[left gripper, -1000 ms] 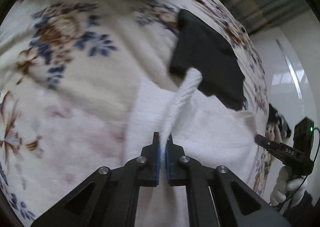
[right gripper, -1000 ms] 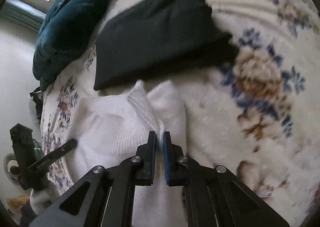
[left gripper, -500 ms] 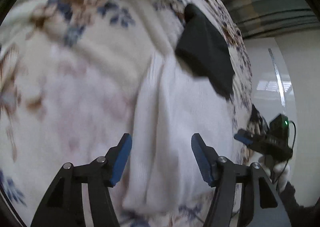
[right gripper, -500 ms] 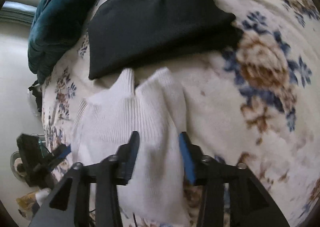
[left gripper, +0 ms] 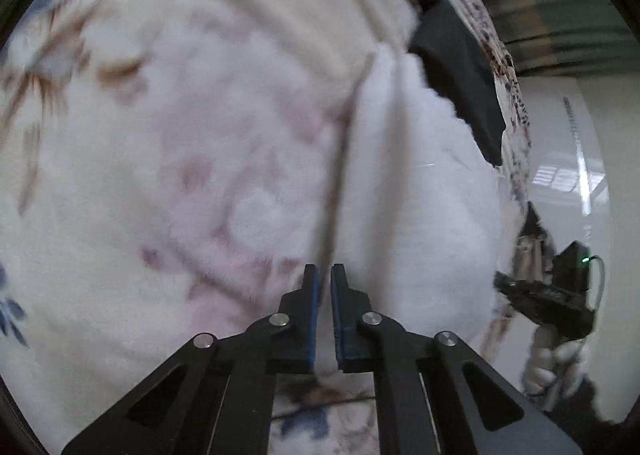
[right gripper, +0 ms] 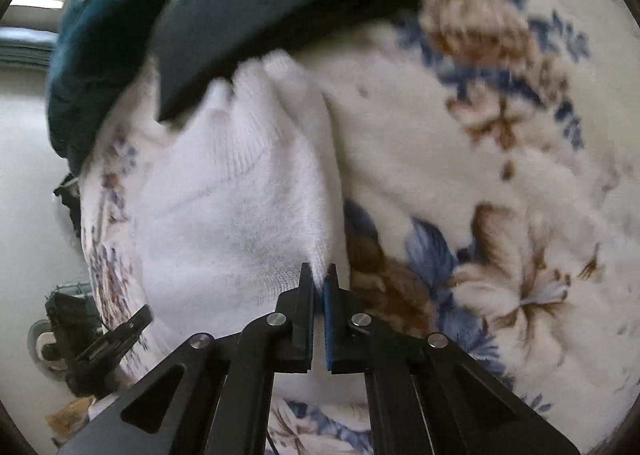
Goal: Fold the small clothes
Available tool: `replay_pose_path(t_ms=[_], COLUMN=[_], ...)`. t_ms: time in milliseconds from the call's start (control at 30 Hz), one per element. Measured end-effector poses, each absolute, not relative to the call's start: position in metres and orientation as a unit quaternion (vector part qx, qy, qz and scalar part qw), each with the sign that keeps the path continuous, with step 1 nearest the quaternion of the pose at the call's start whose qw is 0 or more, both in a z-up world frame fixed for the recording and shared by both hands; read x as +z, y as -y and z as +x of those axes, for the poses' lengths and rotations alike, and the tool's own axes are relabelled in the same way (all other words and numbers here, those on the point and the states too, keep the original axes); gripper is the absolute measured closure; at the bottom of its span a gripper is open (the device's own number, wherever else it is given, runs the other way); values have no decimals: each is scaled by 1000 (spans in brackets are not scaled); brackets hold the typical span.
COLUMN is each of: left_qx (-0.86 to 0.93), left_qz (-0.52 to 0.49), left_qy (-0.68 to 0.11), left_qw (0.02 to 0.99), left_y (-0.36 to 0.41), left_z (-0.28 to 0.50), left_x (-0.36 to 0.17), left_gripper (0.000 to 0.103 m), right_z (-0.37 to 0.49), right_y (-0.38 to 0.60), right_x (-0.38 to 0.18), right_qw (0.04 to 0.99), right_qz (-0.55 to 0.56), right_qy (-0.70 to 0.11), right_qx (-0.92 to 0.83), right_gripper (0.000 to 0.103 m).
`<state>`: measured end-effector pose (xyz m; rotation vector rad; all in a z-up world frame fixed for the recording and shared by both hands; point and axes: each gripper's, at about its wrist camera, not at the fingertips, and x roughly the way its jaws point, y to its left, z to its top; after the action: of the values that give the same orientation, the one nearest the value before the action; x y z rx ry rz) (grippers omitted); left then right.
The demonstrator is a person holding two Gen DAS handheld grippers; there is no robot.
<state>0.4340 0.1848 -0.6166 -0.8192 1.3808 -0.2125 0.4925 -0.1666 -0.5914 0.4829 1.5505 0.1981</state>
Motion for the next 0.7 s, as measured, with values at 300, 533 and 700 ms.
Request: replay_pose_path(t_ms=[300,533,700], left_qx=[-63,-26,-5], left_qz=[-292,-252,-329], left_qy=[-616,-652,-638], left_qw=[729,714,697], left_y=[-183,-185,-193], left_z=[438,433,443], left_x=[-582,-649,-660], left_gripper=[32,6,0], right_z=[504,509,507], right_y=[173,173,169], right_x=[-561,-568,-573], right_qw=[697,703,704], right_qz=[194,156,157], right_qy=[-678,-688,-688], right_qx=[130,91,81], right_gripper=[45,44,40])
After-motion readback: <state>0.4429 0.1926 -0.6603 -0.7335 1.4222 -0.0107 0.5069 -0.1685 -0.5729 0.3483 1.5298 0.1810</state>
